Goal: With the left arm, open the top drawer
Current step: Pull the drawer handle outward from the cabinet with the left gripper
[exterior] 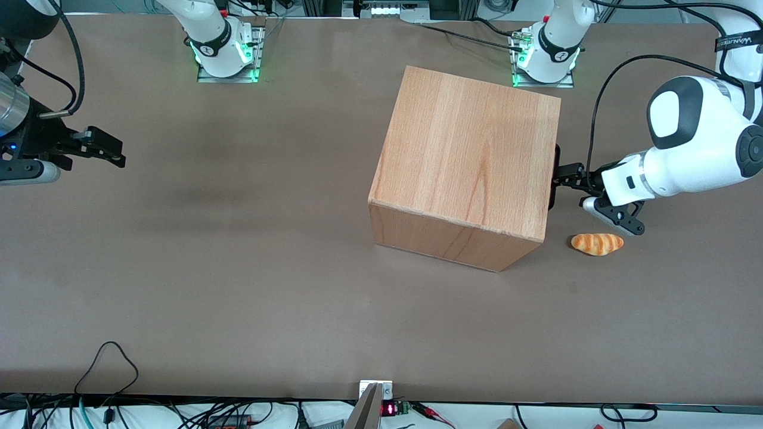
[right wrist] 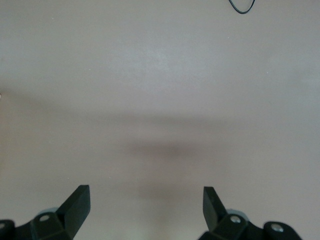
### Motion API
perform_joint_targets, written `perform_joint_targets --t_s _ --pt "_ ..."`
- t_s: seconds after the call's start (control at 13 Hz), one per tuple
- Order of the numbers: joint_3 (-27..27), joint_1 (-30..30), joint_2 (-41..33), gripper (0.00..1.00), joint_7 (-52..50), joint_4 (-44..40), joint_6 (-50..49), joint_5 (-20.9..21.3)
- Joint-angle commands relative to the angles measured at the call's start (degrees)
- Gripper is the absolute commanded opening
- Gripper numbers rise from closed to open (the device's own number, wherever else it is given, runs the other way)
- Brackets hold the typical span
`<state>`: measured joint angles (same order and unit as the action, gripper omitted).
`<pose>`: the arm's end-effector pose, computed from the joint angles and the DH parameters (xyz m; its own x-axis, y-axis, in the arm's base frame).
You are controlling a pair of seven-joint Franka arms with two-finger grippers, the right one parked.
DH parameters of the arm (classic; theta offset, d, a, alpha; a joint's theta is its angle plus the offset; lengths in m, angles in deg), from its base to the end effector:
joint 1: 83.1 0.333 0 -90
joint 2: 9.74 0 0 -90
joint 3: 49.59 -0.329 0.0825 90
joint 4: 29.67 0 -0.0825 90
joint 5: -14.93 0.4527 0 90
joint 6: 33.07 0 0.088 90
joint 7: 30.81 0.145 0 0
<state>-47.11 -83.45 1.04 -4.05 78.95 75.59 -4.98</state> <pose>0.6376 -0.0682 0.3376 0.9272 -0.3719 -0.0449 -0.3316 -0.8706 0.3634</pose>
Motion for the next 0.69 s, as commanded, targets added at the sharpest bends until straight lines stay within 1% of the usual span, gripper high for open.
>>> perform_joint_targets --t_s 0.0,0.62 --pt "-0.2 0.1 0.6 1.0 1.7 1.1 2.5 -1.5" --pt "-0.3 0.1 1.8 1.0 1.1 2.0 6.2 -1.1"
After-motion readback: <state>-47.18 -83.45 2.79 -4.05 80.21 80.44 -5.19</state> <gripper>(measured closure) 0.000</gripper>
